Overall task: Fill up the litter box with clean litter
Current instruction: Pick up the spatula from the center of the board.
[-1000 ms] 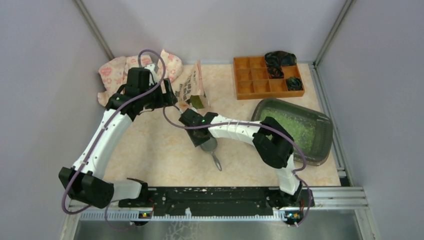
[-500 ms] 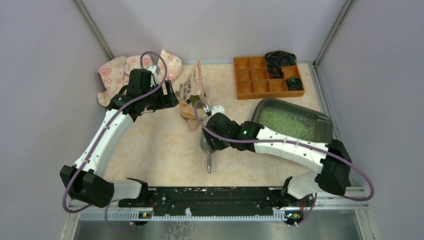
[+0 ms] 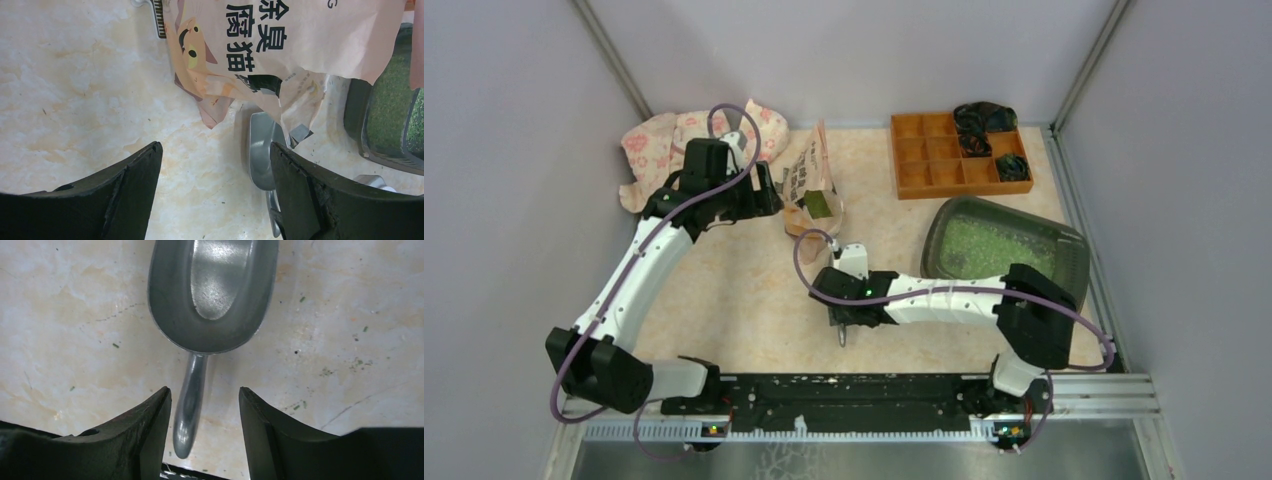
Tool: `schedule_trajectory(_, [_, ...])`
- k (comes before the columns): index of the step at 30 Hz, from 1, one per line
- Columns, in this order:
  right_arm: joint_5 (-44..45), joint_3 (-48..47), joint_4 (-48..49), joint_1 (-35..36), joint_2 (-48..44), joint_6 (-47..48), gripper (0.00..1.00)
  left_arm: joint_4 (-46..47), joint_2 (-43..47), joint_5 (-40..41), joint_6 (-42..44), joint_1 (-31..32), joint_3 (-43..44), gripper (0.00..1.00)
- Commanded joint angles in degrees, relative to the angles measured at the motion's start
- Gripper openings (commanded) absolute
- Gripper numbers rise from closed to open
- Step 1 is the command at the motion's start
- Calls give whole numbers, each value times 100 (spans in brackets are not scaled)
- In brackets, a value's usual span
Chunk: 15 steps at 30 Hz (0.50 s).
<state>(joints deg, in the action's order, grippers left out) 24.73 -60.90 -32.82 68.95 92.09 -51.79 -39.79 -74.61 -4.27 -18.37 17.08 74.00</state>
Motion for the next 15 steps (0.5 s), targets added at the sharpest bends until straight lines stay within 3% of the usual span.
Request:
schedule_trajectory(1, [318, -397, 496, 71, 228, -572, 52, 145, 97, -58, 116, -30, -61, 85])
schedule_trajectory(15, [479, -175, 794, 69, 610, -797, 51, 138, 139, -18, 151, -39, -65, 85])
